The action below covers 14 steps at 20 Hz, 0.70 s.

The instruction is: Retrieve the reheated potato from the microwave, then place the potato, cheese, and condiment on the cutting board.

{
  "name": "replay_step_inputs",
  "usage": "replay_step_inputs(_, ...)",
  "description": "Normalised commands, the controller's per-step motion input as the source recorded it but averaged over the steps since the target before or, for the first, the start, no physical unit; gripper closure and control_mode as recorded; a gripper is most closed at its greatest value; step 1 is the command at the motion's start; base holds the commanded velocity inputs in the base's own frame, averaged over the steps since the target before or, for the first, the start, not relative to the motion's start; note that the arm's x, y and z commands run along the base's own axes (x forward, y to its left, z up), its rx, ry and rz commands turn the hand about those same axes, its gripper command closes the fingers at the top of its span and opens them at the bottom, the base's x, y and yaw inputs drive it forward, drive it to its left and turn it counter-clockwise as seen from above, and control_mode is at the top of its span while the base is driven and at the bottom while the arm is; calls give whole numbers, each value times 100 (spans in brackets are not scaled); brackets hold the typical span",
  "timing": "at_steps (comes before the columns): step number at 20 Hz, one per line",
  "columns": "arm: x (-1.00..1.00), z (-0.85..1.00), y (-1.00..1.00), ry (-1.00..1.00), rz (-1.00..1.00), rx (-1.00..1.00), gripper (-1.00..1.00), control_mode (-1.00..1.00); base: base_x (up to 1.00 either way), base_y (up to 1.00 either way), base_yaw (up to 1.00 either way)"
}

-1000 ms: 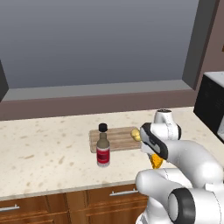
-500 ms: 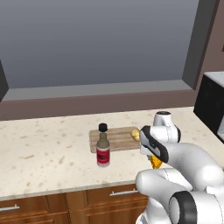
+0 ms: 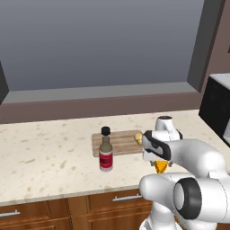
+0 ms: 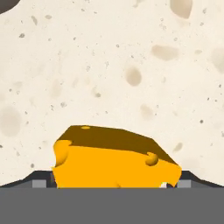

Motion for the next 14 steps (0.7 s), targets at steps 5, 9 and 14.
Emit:
replay_step_inputs(5,-4,-37,5,0,2,0,-100,-100,0,0,0)
replay_step_inputs(9,-10,-21,11,0,0,0,100,-100,0,0,0)
replay_step_inputs(14,-18,1,10,0,0,1,100,-100,0,0,0)
